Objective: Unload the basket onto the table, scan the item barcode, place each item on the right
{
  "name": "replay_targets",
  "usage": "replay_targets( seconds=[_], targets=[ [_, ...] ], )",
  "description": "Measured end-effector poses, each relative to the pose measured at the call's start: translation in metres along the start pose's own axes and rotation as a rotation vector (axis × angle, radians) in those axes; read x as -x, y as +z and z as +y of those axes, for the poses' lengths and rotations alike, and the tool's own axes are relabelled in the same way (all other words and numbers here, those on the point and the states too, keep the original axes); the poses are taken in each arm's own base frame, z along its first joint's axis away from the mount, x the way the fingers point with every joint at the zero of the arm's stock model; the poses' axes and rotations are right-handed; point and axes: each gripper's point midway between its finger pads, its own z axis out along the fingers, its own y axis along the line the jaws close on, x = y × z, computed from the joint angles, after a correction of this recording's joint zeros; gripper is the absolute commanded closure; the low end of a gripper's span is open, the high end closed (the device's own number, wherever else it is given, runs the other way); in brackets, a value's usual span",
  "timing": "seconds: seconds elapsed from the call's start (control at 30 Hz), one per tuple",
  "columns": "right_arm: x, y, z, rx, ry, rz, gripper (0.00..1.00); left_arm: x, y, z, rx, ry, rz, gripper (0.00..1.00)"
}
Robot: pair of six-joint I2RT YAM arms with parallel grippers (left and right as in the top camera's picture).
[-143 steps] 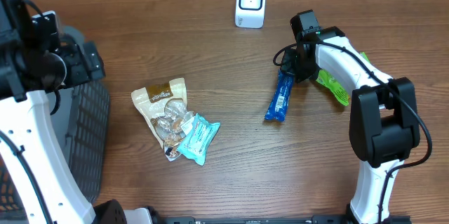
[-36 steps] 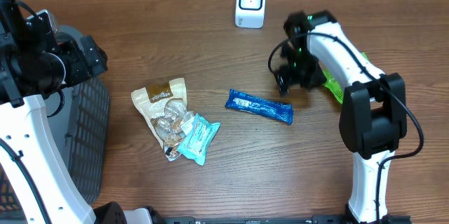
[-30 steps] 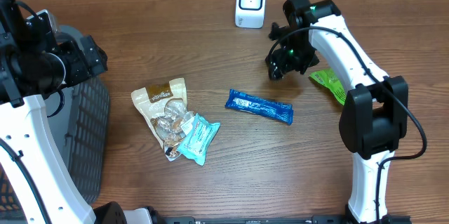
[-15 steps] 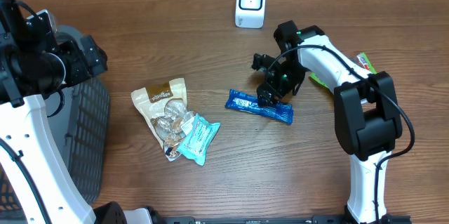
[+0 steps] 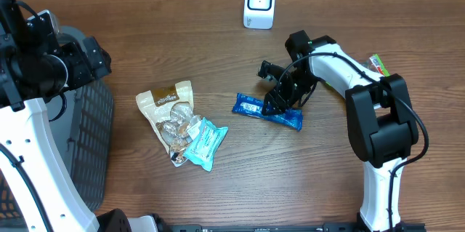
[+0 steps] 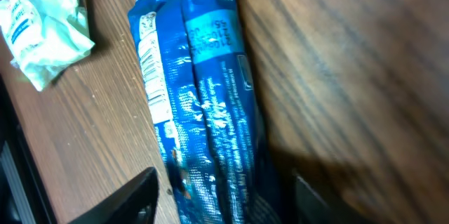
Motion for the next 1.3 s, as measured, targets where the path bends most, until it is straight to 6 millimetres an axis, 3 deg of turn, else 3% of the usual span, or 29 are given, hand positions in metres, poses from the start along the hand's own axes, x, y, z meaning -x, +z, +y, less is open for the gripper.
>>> replay_targets(
  seconds=[0.07,0.1,0.4,0.6,0.93,1.1,1.2,1.3],
  targets=[
    [-0.003,0.004,0.001,0.009,0.004,-0.002,0.9,0.0,0.0,0.0,0.0,0.0,0.0,0.0],
    [-0.005,0.007,0.001,0.01,0.017,0.002,0.96,0.0,0.0,0.0,0.0,0.0,0.0,0.0],
    [-0.009,0.009,0.004,0.029,0.077,0.013,0.96,0.0,0.0,0.0,0.0,0.0,0.0,0.0],
    [-0.003,-0.011,0.01,0.047,0.18,0.043,0.96,0.0,0.0,0.0,0.0,0.0,0.0,0.0],
    [0.081,-0.103,0.01,-0.086,0.253,-0.26,0.96,0.0,0.0,-0.001,-0.003,0.0,0.001,0.0],
    [0.102,-0.169,0.03,-0.225,0.305,-0.454,0.96,0.0,0.0,-0.001,-0.003,0.0,0.001,0.0],
    [0.107,-0.212,0.049,-0.297,0.329,-0.575,0.96,0.0,0.0,-0.001,-0.003,0.0,0.001,0.0],
    [0.107,-0.242,0.069,-0.333,0.337,-0.66,0.96,0.0,0.0,-0.001,-0.003,0.0,0.001,0.0]
  ],
)
